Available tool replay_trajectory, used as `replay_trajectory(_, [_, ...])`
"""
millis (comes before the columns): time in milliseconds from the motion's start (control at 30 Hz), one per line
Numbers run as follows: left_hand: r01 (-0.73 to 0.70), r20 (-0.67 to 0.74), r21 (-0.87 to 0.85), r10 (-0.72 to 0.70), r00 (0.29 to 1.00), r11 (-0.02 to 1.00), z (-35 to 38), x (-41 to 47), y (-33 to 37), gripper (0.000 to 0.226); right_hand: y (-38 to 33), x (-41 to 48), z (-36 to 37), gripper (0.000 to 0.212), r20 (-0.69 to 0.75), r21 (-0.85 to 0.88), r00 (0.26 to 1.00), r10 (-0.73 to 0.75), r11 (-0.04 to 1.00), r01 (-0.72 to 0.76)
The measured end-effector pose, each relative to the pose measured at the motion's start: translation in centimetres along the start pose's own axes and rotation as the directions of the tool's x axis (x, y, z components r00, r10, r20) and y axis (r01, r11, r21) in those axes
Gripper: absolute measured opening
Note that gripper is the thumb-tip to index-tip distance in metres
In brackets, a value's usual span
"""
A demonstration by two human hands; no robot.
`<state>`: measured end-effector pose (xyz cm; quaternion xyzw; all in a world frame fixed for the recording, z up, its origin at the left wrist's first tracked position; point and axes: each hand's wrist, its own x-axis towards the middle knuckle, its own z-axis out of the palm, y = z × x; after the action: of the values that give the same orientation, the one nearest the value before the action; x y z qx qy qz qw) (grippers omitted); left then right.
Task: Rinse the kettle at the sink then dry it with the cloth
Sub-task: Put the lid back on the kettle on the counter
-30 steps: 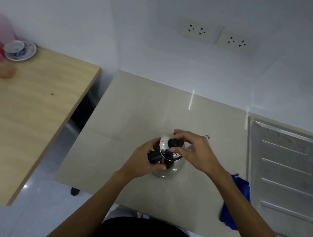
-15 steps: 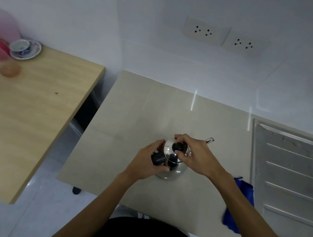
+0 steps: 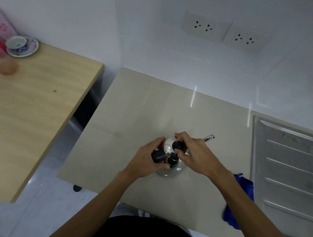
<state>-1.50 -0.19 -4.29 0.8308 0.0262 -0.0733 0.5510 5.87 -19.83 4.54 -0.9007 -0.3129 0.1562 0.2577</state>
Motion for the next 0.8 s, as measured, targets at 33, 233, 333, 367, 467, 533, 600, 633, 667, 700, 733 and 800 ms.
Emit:
replay_trajectory(33, [-0.002,-0.005,0.001,0.002,1.000,1.000,0.01,-0.01,-0.04,0.095,-0.05,0.05,-0.04,0.026,0.008,0.001,1.000,0.008,1.000,-0.008])
replay_trajectory(233, [-0.028,0.010,0.030,0.027,1.000,0.999,-0.18,-0.03,0.37,0.086,-0.29,0.17,-0.30,0.023,0.038,0.023,0.999,0.025,0.999,-0.026])
replay_trajectory(333, [-0.008,0.014,0.027,0.008,1.000,1.000,-0.17,-0.03,0.34,0.087,-0.25,0.31,-0.41,0.023,0.044,0.027,0.998,0.038,0.999,-0.039])
replay_trajectory(367, [0.002,0.015,0.022,-0.002,1.000,1.000,-0.13,-0.01,0.21,0.090,-0.21,0.34,-0.44,0.022,0.048,0.030,0.998,0.040,0.999,-0.041])
replay_trajectory(467, [0.008,0.013,0.013,-0.008,1.000,1.000,-0.10,0.05,-0.03,0.095,-0.13,0.41,-0.57,0.022,0.063,0.043,0.997,0.042,0.998,-0.045])
replay_trajectory(533, [0.018,0.015,0.020,-0.018,1.000,1.000,-0.09,0.08,-0.03,0.094,-0.22,0.54,-0.68,0.021,0.077,0.045,0.996,0.049,0.998,-0.053])
replay_trajectory(600, [0.012,0.011,0.031,-0.012,1.000,0.999,-0.06,0.15,-0.03,0.095,-0.32,0.71,-0.87,0.028,0.081,0.048,0.995,0.053,0.997,-0.057])
replay_trajectory(633, [0.005,0.010,0.038,-0.006,1.000,0.999,-0.05,0.16,-0.06,0.096,-0.34,0.74,-0.88,0.031,0.081,0.046,0.995,0.054,0.997,-0.058])
replay_trajectory(667, [0.003,0.010,0.043,-0.004,1.000,0.999,-0.08,0.17,-0.03,0.096,-0.31,0.78,-0.85,0.033,0.081,0.042,0.995,0.055,0.997,-0.058])
replay_trajectory(700, [0.005,0.010,0.043,-0.005,1.000,0.999,-0.11,0.17,0.07,0.096,-0.24,0.79,-0.78,0.033,0.080,0.035,0.995,0.055,0.998,-0.058])
replay_trajectory(733, [0.005,0.010,0.041,-0.005,1.000,0.999,-0.11,0.14,0.17,0.095,-0.10,0.77,-0.62,0.031,0.080,0.031,0.995,0.054,0.998,-0.057])
replay_trajectory(800, [0.000,0.007,0.041,0.000,1.000,0.999,-0.09,0.09,0.29,0.095,0.17,0.66,-0.17,0.023,0.065,0.021,0.997,0.050,0.998,-0.052])
